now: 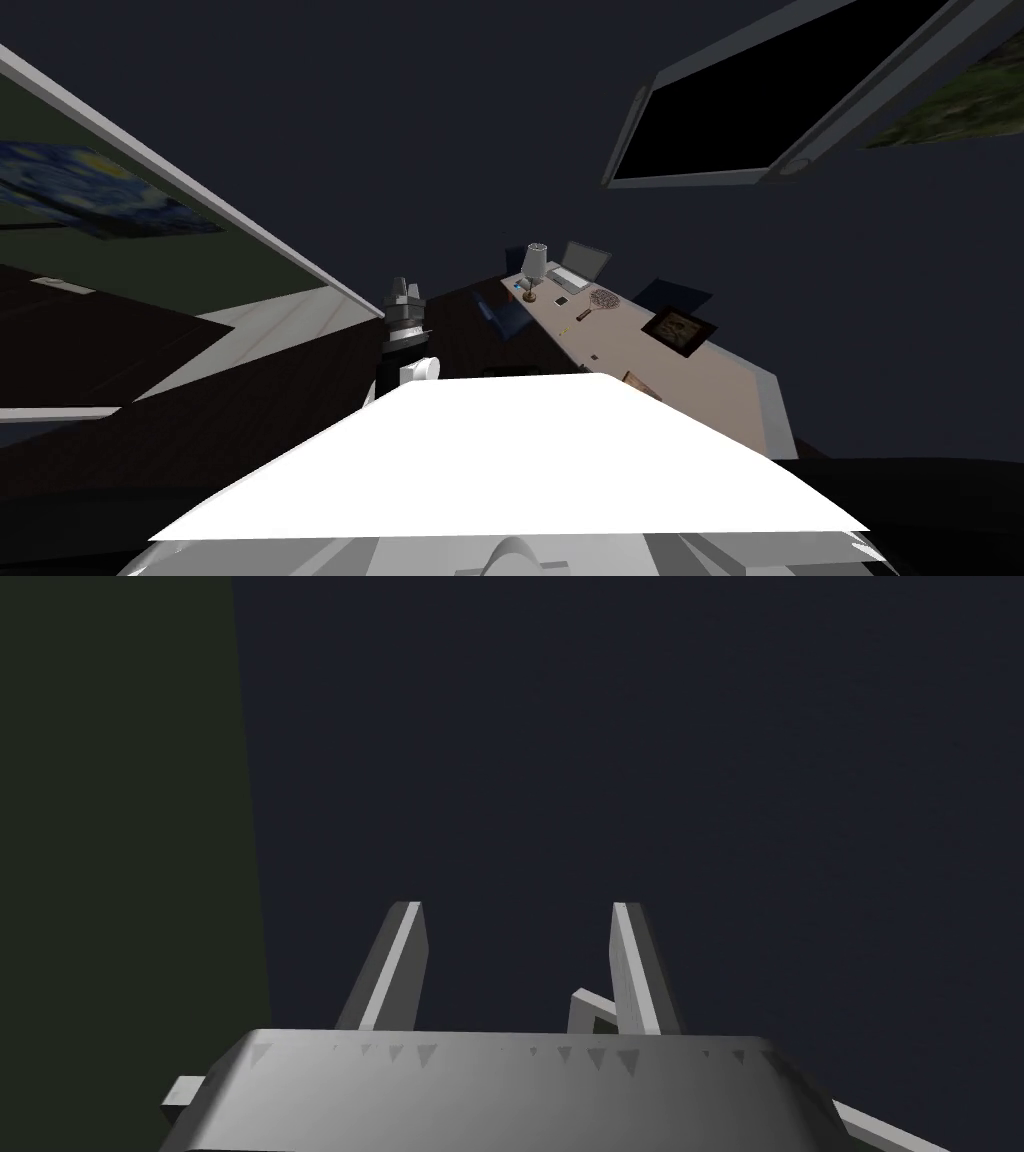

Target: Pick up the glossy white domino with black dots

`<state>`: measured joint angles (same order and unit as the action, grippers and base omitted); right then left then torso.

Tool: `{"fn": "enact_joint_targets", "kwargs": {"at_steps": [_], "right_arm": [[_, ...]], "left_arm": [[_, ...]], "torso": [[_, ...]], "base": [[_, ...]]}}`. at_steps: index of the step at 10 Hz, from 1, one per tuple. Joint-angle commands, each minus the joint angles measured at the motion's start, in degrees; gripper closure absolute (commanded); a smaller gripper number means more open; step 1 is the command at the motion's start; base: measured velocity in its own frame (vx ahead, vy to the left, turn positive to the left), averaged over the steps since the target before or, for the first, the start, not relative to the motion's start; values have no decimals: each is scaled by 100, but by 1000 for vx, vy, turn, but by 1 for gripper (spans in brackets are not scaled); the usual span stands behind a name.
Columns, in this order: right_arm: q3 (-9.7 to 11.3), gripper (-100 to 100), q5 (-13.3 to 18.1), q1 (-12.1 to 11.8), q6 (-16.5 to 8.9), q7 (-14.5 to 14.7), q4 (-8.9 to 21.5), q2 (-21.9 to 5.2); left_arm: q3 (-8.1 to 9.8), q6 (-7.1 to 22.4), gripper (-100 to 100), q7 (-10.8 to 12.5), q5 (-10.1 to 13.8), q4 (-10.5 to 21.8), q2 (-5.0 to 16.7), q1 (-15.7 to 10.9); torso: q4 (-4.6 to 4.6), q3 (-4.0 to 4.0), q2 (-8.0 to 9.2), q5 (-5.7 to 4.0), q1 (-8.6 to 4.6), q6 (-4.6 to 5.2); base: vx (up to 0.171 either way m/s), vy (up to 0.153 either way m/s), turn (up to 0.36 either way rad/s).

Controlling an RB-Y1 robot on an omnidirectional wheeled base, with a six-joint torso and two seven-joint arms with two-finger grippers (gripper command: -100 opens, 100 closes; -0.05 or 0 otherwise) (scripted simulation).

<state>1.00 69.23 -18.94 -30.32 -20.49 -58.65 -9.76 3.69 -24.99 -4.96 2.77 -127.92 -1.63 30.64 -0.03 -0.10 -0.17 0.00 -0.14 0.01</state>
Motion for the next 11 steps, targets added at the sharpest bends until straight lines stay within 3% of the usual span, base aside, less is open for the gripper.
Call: {"fn": "enact_joint_targets", "kwargs": {"at_steps": [1,7,8,9,10,11], "right_arm": [[80,-100,248,124,-213,-35,286,-30],[353,-100,944,486,-768,-127,1068,-106],[323,-100,872,435,-707,-113,974,-96],[327,0,882,442,-726,-111,984,-98],[397,-100,1113,390,-877,-329,1064,65],[420,-100,1190,373,-928,-402,1091,120]], "left_arm": [[0,0,0,0,0,0,0,0],[1,0,0,0,0,0,0,1],[1,0,0,0,0,0,1,1],[1,0,0,0,0,0,0,1],[0,0,0,0,0,0,0,0],[1,0,0,0,0,0,0,0]], "torso": [[0,0,0,0,0,0],[-2,-6,-10,-3,-15,2],[-3,-7,-11,-5,-24,2],[-1,-1,0,-3,-6,3],[1,5,10,1,11,3],[1,3,6,-2,-8,3]], "base": [[71,-57,147],[65,-93,109],[32,-59,26],[6,-11,-1],[34,-88,22],[46,-125,38]]}}
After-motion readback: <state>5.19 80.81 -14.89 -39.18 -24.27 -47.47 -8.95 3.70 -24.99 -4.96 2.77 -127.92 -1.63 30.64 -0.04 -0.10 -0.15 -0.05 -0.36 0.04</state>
